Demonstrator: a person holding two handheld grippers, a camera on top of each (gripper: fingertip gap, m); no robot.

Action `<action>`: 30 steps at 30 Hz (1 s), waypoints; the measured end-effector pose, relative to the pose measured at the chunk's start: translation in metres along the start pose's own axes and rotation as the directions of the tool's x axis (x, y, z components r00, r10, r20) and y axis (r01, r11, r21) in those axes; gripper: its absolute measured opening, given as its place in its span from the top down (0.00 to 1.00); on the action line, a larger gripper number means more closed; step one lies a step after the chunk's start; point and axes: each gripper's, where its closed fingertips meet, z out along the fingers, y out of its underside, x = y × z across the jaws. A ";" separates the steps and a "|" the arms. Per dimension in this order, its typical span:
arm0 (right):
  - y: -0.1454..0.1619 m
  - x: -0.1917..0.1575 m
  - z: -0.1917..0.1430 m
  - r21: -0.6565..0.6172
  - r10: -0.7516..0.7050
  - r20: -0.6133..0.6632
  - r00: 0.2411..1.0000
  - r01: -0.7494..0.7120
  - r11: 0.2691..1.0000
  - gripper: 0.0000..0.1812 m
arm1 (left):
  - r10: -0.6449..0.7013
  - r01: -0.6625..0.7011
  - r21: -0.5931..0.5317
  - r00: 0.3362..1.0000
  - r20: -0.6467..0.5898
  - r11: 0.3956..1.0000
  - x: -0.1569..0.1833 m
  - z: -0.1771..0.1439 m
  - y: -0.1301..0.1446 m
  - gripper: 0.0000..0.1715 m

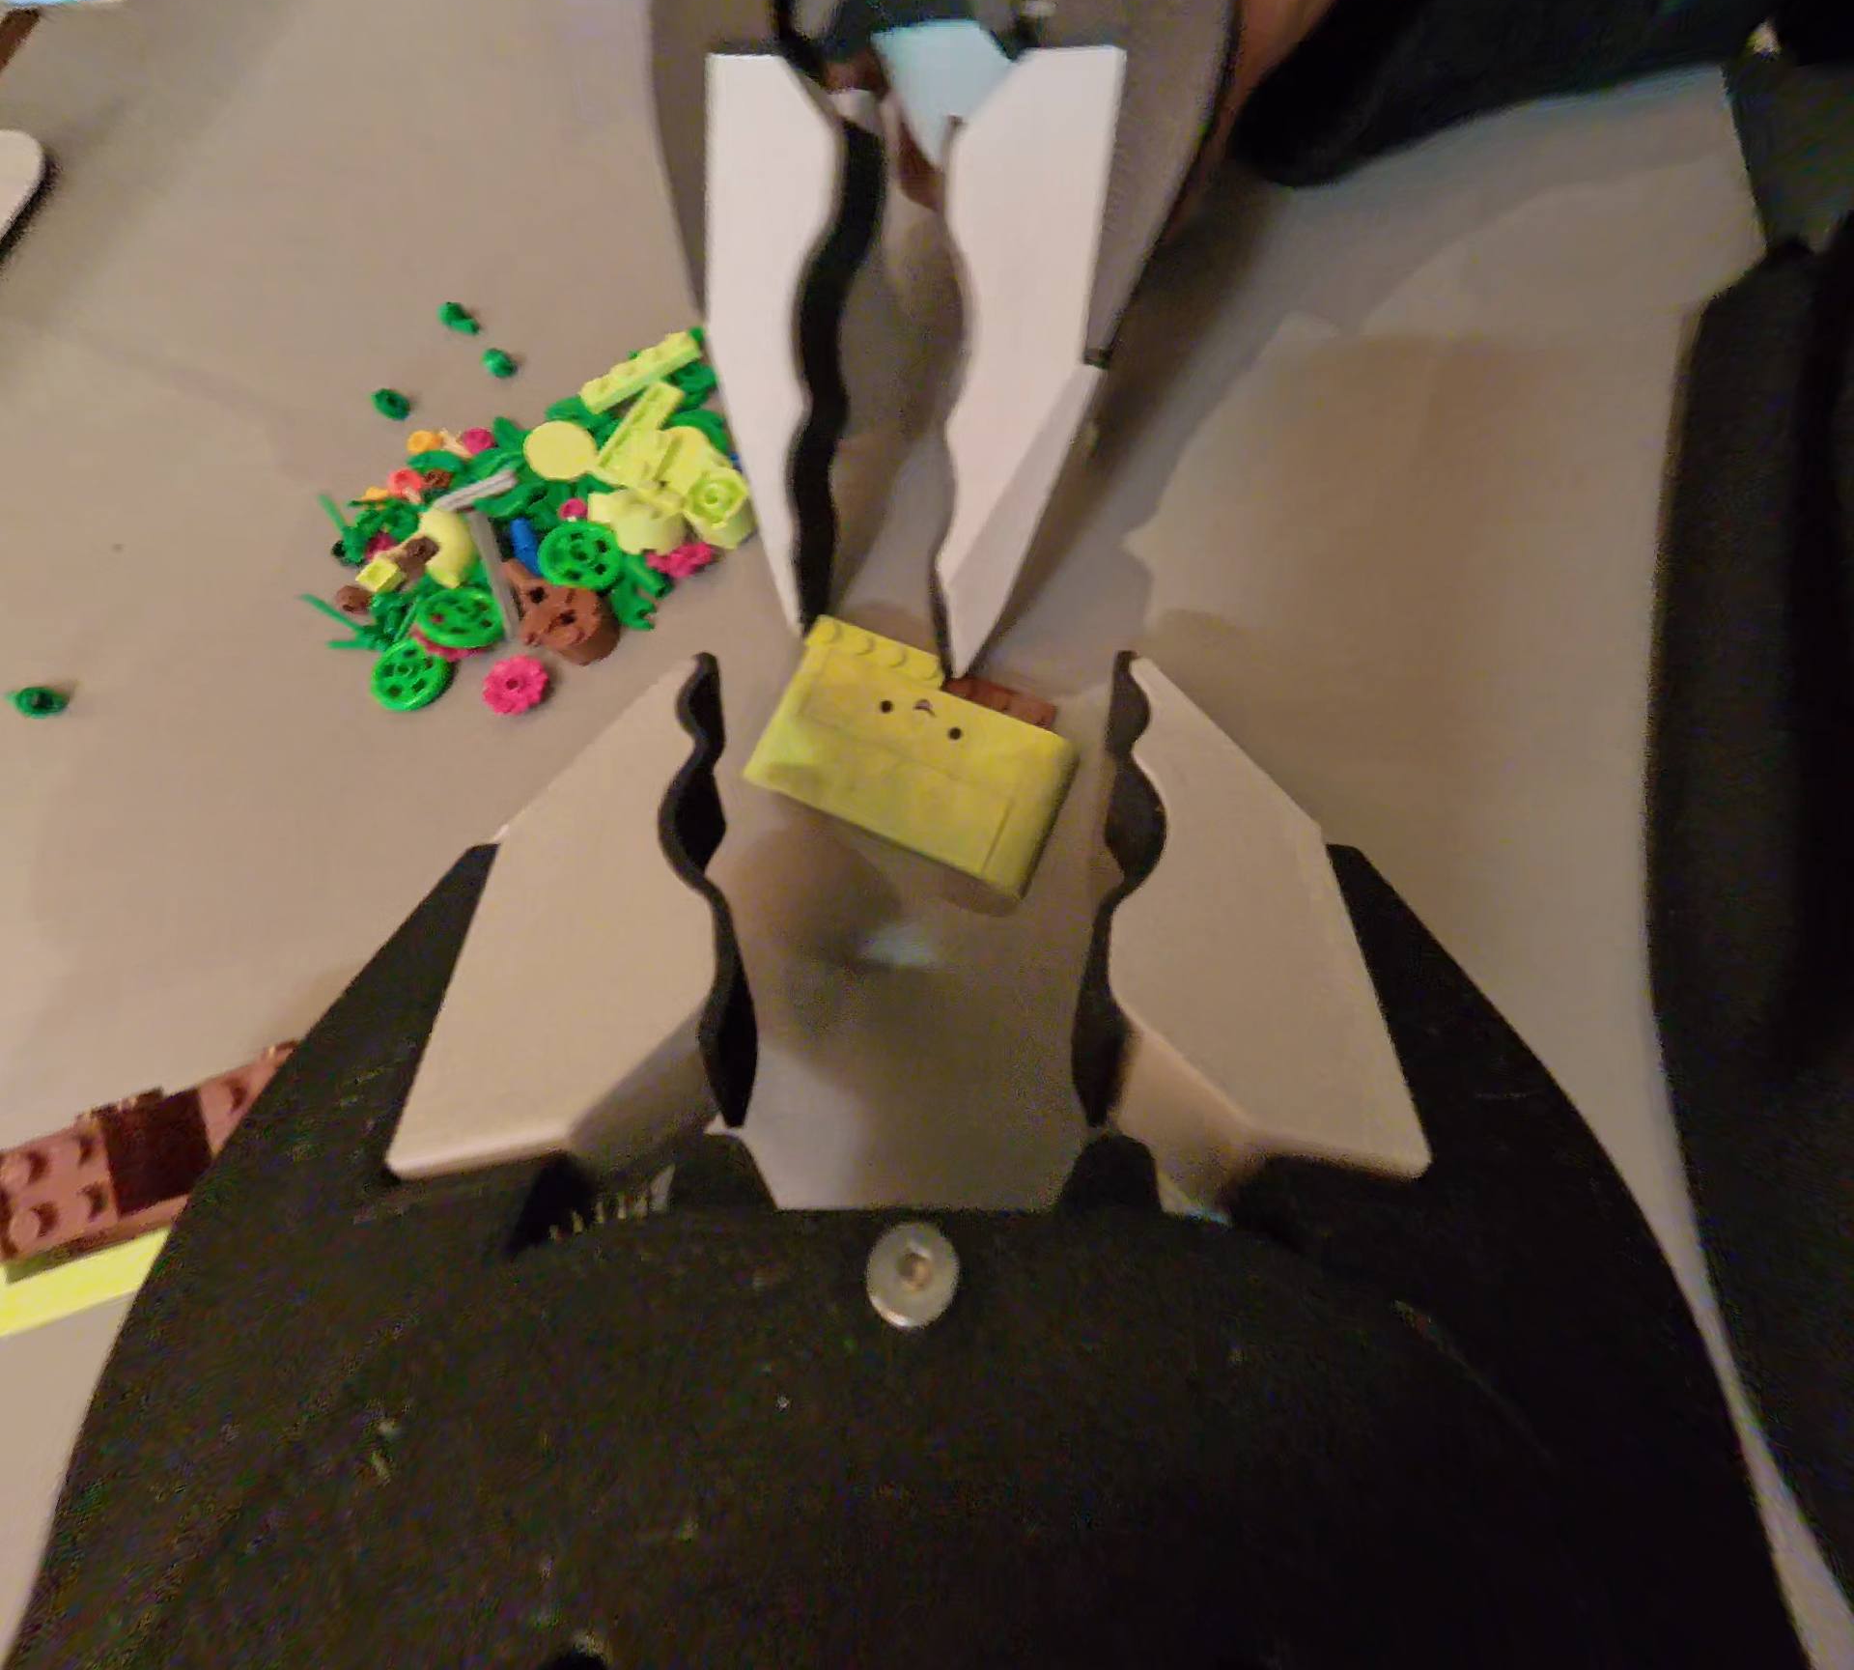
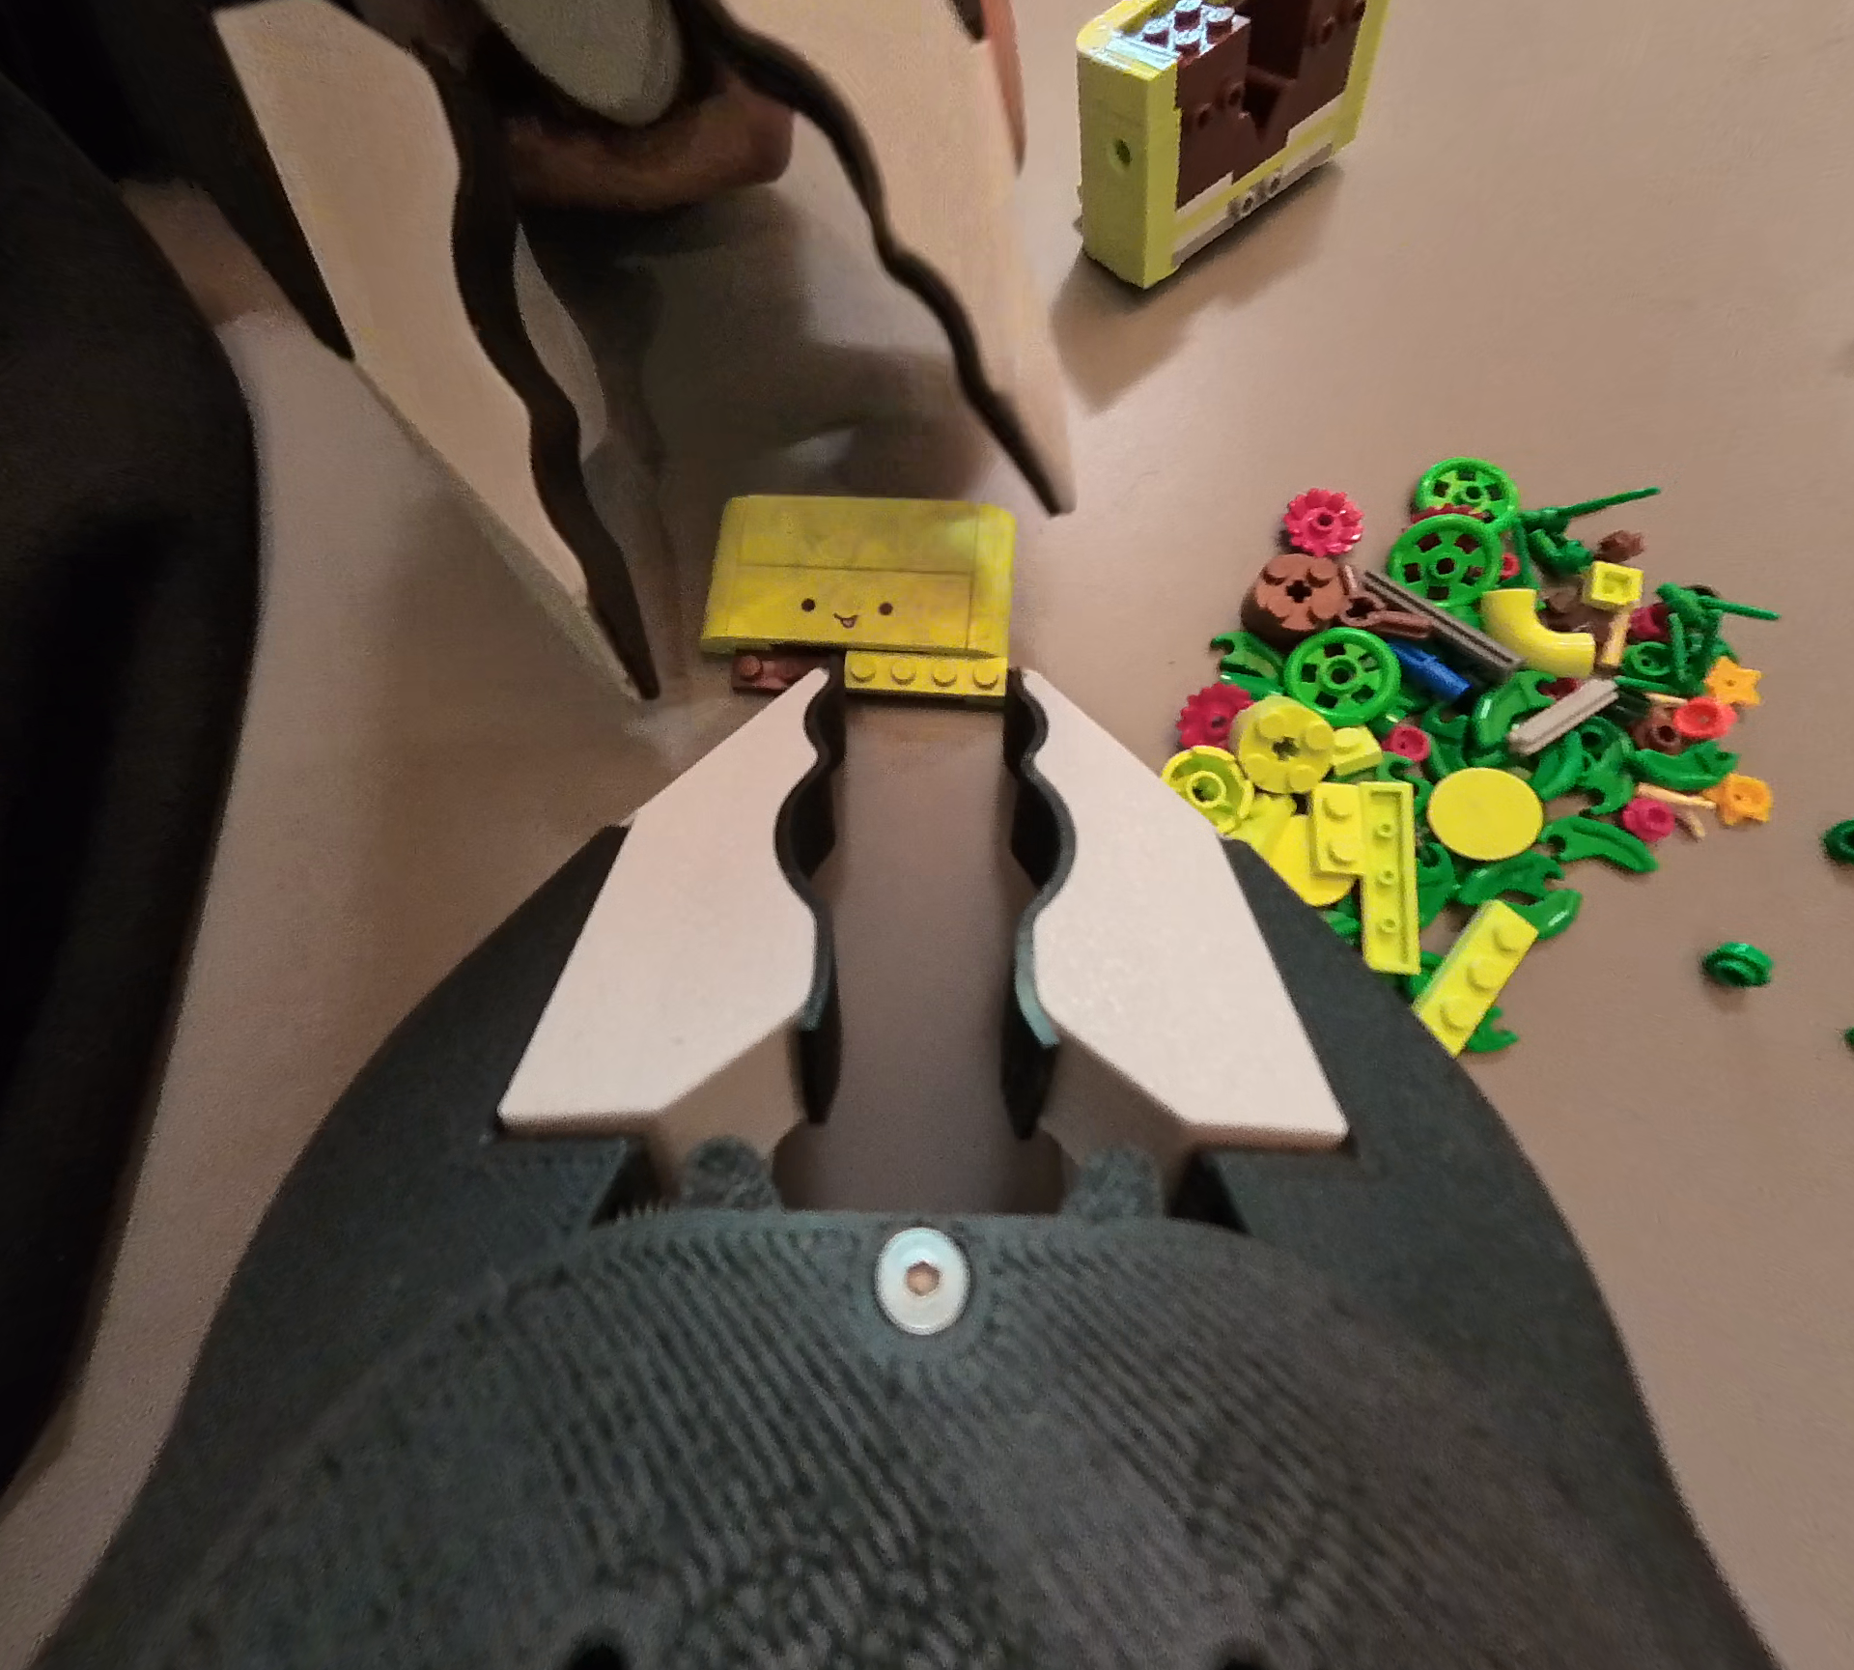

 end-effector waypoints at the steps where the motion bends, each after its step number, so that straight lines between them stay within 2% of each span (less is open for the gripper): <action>1: 0.000 0.000 0.000 -0.001 -0.002 0.000 1.000 0.002 1.000 0.83 | -0.027 0.027 -0.001 1.000 -0.001 1.000 -0.002 0.000 0.001 0.54; 5: 0.000 -0.001 0.000 -0.008 -0.031 -0.012 0.999 0.031 0.999 0.84 | -0.030 0.028 -0.128 0.999 -0.015 0.991 0.001 0.010 0.017 0.61; 8: -0.001 -0.004 0.002 -0.015 -0.054 -0.020 0.998 0.054 0.998 0.84 | -0.057 0.057 -0.127 0.998 0.006 0.990 -0.002 0.010 0.018 0.70; 12: -0.002 -0.007 0.003 -0.022 -0.074 -0.045 0.996 0.073 0.997 0.84 | -0.058 0.060 -0.128 0.998 0.022 0.990 -0.004 0.009 0.018 0.73; 19: -0.003 -0.006 0.004 -0.015 -0.057 -0.047 0.997 0.056 0.998 0.84 | -0.041 0.043 -0.119 0.999 0.021 0.992 -0.002 0.006 0.018 0.72; 23: -0.003 -0.006 0.004 -0.011 -0.057 -0.047 0.997 0.057 0.998 0.84 | -0.081 0.080 -0.101 0.997 -0.005 0.992 -0.002 -0.001 0.020 0.70; 30: -0.003 -0.006 0.004 0.000 -0.038 -0.039 0.998 0.038 0.999 0.84 | -0.092 0.093 -0.110 0.996 0.021 0.990 -0.002 0.000 0.021 0.71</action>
